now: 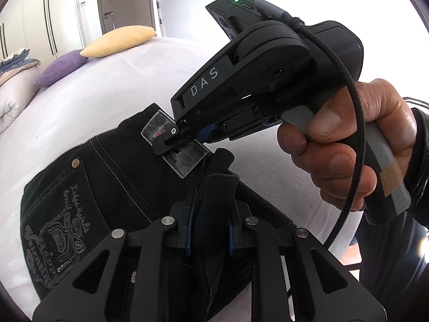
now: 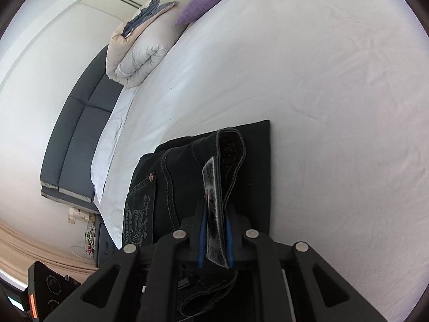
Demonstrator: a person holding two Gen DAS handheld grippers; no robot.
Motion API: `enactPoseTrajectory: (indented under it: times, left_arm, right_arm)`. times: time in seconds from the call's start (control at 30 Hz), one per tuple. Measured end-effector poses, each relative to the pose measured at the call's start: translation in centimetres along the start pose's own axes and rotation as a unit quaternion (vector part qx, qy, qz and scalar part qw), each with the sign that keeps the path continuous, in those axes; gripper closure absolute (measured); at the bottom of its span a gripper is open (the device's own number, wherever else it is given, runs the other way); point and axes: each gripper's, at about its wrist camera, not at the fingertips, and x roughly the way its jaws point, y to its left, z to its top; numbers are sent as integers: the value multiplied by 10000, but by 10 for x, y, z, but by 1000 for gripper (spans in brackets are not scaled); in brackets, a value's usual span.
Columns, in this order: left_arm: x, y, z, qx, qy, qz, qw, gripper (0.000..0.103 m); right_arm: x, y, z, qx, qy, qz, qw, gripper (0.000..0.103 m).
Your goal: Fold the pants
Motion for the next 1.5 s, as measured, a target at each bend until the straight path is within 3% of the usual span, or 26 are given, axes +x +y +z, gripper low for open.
enactPoseTrajectory:
  times: [0.13, 0.2, 0.27, 0.33, 0.37, 0.4, 0.47, 0.6, 0.73, 0.8, 0.83, 0.87, 1.13, 1.5]
  left_arm:
    - [0, 17, -8, -133, 34, -76, 9999, 85]
    - [-4, 24, -9, -235, 32, -219, 9995, 78]
    - [-15, 33, -10, -499, 60, -428, 9978, 75]
    - [-34, 46, -11, -744, -18, -583, 9955, 73]
    - [-41, 51, -11, -836, -78, -631, 9945, 69]
    - [-48, 56, -12, -927, -136, -650, 9935, 54]
    - [-66, 75, -13, -1204, -424, -582, 9901, 45]
    - [-74, 135, -12, -1671, -518, -142, 9845, 45]
    - [-36, 186, -16, -1766, 109, 437, 9833, 47]
    - [-10, 200, -12, -1819, 526, 523, 9805, 66]
    - [1, 205, -15, -1819, 693, 584, 9791, 68]
    - [2, 204, -18, -1807, 717, 604, 9791, 68]
    - [6, 195, -30, -1864, 729, 743, 9769, 68]
    - [-25, 173, -36, -1760, 743, 916, 9773, 68]
  right_arm:
    - [2, -9, -7, 65, -8, -53, 10000, 85]
    - [0, -11, -9, 102, -32, 8, 9999, 81]
    - [-6, -10, -12, 132, -81, 2, 9999, 72]
    - [-15, -10, -14, 134, -199, -95, 9997, 70]
    - [-22, -10, -17, 159, -288, -202, 9993, 70]
    - [-28, -9, -19, 167, -361, -315, 9987, 69]
    - [-36, -5, -24, 109, -415, -397, 9983, 69]
    - [-40, 22, -37, -295, -343, -472, 9979, 83]
    - [-20, 49, -51, -823, -60, -836, 9931, 89]
    - [-10, 52, -56, -976, 16, -1184, 9882, 92]
    - [-6, 52, -58, -1067, -1, -1389, 9845, 99]
    - [-6, 52, -60, -1135, -32, -1519, 9819, 103]
    - [-16, 50, -81, -1144, -260, -1774, 9771, 103]
    - [-27, 53, -113, -1196, -419, -2025, 9710, 103]
